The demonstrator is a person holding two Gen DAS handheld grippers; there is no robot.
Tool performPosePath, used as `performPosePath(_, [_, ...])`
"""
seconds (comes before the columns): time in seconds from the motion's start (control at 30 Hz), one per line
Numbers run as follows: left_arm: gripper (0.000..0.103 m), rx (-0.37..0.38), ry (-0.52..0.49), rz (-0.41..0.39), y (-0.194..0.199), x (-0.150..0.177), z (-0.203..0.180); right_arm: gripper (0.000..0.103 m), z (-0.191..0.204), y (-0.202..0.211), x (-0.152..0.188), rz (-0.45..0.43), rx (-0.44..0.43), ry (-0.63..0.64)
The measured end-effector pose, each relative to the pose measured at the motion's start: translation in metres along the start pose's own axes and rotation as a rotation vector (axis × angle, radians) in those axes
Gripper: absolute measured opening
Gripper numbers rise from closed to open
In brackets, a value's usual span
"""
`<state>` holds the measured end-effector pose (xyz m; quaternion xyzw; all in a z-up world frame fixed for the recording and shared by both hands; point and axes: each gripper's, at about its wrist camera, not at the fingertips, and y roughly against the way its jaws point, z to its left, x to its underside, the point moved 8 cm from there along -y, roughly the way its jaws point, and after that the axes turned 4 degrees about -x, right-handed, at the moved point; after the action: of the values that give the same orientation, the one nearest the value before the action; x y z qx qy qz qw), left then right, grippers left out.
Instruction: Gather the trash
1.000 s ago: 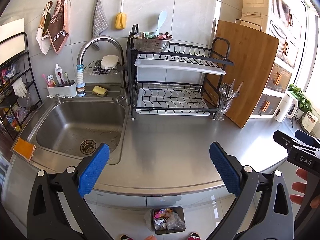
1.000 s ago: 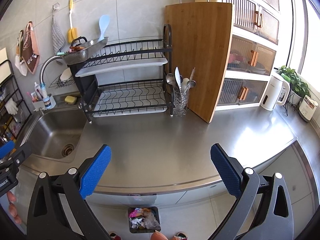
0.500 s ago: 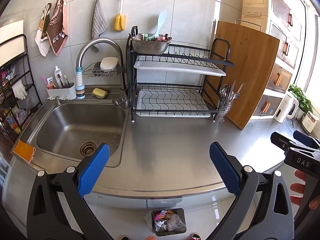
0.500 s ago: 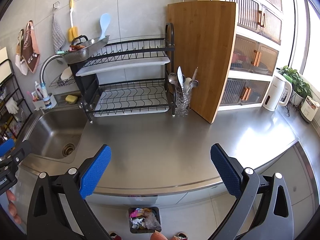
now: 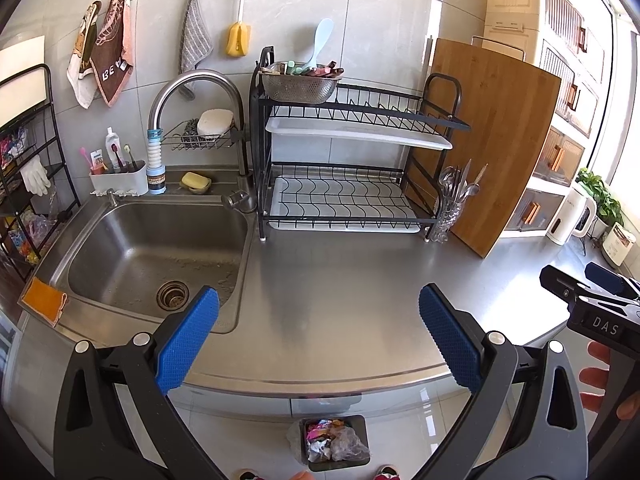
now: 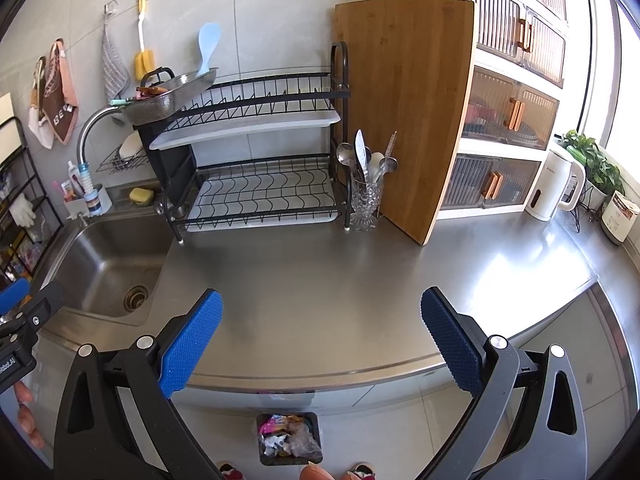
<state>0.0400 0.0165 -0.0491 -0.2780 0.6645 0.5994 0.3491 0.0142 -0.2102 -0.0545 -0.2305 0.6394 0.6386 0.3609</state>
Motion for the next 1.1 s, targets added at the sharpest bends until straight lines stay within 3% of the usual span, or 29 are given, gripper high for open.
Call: performPosePath(1.1, [0.095,-0.005,0.007,0.008,-0.0029,0.0006,-0.0027,0.100,0.0005,-0.0057,-0.0010,0.007,-0.014,-0.007])
